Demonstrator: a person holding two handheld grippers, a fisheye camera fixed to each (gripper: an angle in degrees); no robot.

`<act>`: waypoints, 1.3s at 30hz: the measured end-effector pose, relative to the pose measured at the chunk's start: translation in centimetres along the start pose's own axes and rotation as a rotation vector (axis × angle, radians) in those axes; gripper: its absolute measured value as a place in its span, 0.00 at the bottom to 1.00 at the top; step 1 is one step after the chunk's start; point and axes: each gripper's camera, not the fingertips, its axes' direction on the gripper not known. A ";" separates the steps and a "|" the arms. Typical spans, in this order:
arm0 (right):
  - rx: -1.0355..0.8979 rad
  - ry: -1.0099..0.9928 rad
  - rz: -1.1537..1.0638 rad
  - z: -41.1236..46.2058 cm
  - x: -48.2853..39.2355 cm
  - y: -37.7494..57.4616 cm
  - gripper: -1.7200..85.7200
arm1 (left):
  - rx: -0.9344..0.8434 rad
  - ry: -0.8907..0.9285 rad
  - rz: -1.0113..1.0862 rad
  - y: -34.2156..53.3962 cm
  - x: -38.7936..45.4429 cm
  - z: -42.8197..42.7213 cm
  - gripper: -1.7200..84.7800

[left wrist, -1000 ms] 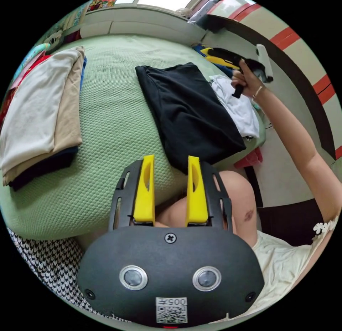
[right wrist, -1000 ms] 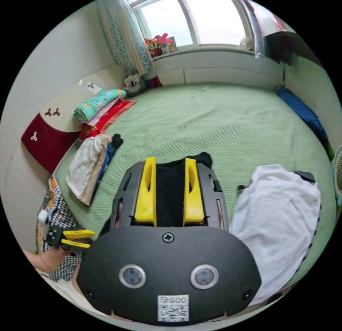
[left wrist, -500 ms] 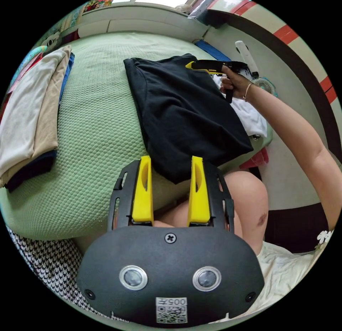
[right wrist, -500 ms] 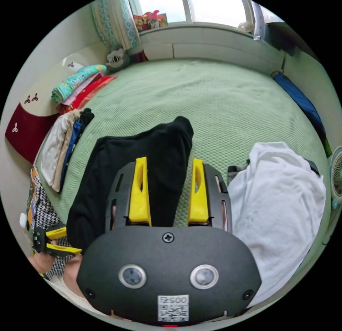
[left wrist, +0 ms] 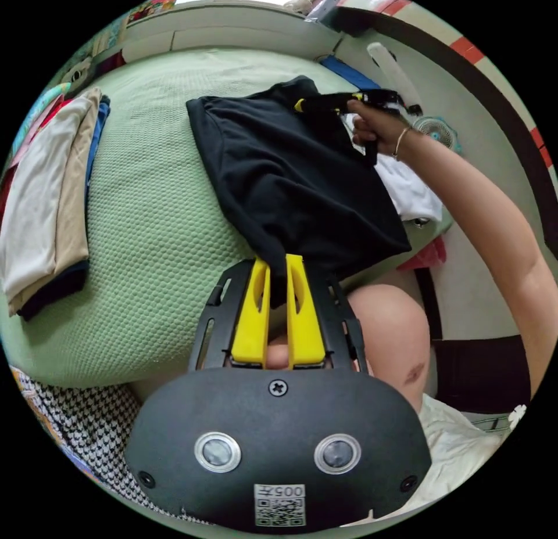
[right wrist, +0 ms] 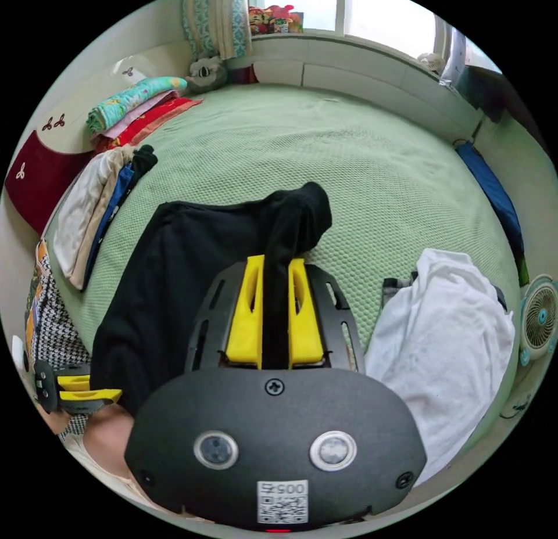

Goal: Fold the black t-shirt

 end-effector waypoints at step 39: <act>0.267 -0.251 -0.076 -23.4 -33.8 -18.9 0.10 | 0.347 -0.278 -0.370 20.2 -25.9 -35.6 0.10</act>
